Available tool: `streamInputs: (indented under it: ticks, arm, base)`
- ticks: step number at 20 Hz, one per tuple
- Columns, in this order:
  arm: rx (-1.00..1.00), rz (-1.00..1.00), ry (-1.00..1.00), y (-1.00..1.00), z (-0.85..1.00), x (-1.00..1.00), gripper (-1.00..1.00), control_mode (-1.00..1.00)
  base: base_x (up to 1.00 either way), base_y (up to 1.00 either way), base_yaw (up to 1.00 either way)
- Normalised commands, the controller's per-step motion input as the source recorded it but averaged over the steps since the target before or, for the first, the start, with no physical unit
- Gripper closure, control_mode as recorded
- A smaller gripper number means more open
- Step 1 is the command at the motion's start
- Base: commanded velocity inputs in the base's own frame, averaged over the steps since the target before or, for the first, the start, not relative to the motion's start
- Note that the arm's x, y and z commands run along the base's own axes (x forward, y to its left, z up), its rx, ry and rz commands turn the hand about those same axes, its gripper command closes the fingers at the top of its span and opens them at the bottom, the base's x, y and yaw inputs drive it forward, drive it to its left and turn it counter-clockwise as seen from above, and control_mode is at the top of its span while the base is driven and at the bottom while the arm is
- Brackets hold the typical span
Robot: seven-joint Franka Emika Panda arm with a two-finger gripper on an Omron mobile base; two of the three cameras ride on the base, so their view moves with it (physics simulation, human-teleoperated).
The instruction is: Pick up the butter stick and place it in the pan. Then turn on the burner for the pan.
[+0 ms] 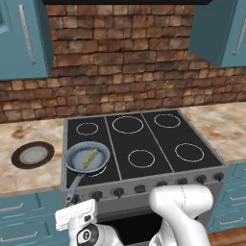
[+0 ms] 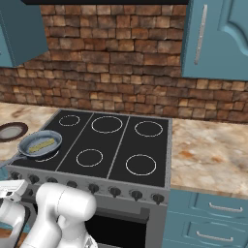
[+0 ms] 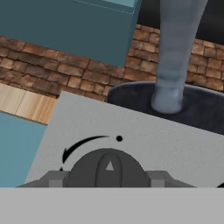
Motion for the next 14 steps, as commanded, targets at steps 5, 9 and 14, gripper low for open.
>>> streamInputs:
  ticks: [5,9,14]
  arm:
    - [-0.24,-0.08,0.00,0.00,0.00,0.00,1.00,-1.00]
    - [-0.24,-0.10,0.02,0.00,0.00,0.00,1.00,-1.00]
    - [-0.26,-0.11,0.03,0.00,0.00,0.00,1.00,-1.00]
  base:
    - [0.00,0.00,0.00]
    - [0.00,0.00,0.00]
    - [0.00,0.00,0.00]
